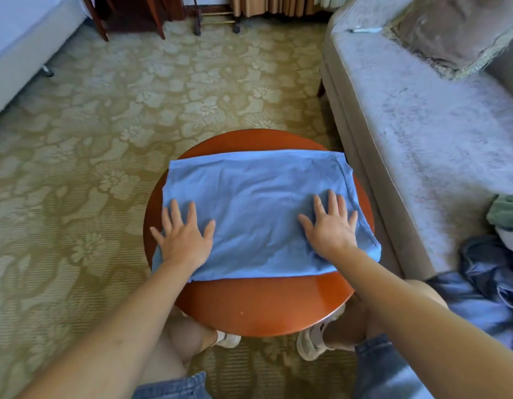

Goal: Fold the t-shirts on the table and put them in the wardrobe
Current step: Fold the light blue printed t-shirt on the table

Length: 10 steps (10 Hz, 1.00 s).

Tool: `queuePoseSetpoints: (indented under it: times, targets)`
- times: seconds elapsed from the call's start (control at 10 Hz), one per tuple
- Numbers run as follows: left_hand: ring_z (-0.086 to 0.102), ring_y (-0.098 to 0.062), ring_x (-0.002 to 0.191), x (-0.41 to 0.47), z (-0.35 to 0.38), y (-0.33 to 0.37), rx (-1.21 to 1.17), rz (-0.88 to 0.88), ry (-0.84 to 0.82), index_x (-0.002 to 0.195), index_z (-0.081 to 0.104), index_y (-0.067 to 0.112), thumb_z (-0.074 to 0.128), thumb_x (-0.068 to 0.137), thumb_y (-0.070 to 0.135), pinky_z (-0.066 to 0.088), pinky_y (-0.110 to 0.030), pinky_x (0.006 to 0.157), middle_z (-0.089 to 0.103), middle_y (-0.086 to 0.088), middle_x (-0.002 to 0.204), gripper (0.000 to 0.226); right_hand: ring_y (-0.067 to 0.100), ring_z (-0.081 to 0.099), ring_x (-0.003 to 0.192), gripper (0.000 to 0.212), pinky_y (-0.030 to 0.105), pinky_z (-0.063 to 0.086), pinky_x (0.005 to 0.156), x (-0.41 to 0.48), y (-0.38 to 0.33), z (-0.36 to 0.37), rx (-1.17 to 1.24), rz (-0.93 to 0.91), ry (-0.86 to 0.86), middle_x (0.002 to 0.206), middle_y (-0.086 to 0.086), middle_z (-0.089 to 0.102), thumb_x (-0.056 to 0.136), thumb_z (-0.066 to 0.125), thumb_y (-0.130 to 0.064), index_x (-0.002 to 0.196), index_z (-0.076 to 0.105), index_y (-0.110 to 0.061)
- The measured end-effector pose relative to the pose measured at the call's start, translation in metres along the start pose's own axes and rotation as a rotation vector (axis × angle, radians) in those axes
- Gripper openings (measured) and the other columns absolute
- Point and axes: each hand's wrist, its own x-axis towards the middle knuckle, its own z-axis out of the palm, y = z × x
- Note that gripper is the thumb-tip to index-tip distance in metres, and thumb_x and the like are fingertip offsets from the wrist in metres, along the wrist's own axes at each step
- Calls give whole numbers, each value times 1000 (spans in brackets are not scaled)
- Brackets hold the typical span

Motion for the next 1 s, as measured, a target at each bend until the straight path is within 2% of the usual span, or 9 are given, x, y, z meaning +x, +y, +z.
queuePoseSetpoints:
  times: [0.1, 0.2, 0.3, 0.5, 0.7, 0.9, 1.0]
  targets:
    - [-9, -26, 149, -8, 3, -20, -18, 37, 25, 156, 5, 27, 19, 98, 61, 2, -54, 119, -12, -4, 163, 69, 26, -4, 150, 72, 58, 2, 118, -13, 19, 10, -48, 24, 13, 163, 6, -1, 95, 15, -66, 155, 15, -27]
    - [-1, -28, 150, -10, 3, -26, -91, -31, 104, 156, 7, 25, 23, 97, 61, 5, -50, 121, -4, -8, 163, 71, 25, -2, 150, 73, 56, 3, 119, -16, 24, 12, -39, 14, 66, 164, 5, 3, 93, 14, -68, 154, 18, -27]
    - [6, -28, 149, -8, 5, -26, -143, -114, 163, 156, 8, 23, 30, 96, 62, 7, -48, 120, 8, -14, 162, 75, 25, 1, 150, 74, 55, 5, 119, -14, 23, 14, -45, 23, 94, 163, 5, 7, 93, 15, -68, 154, 21, -27]
    - [25, -32, 139, -5, 8, -26, -120, -50, 246, 153, 21, 21, 41, 95, 55, 20, -50, 115, 35, -13, 146, 70, 24, 1, 150, 74, 53, 5, 119, -13, 24, 15, -71, 10, 110, 163, 4, 7, 93, 16, -69, 154, 19, -27]
    - [35, -36, 125, -2, 6, -23, -131, -9, 259, 154, 21, 19, 38, 99, 49, 31, -48, 104, 40, -15, 139, 65, 23, 0, 150, 74, 52, 4, 120, -13, 24, 17, -80, 11, 110, 163, 4, 6, 94, 17, -69, 154, 18, -27]
    - [45, -38, 117, 0, 2, -20, -181, -2, 257, 154, 19, 17, 43, 100, 28, 35, -49, 97, 47, -19, 130, 60, 23, 1, 150, 74, 52, 4, 120, -12, 24, 17, -85, 10, 116, 163, 4, 7, 94, 17, -69, 154, 19, -27]
    - [47, -37, 114, 0, 1, -20, -177, 22, 246, 154, 20, 18, 42, 100, 25, 37, -49, 93, 51, -18, 125, 59, 23, 1, 150, 74, 52, 5, 120, -13, 24, 17, -87, 11, 116, 163, 4, 7, 94, 18, -69, 154, 19, -26]
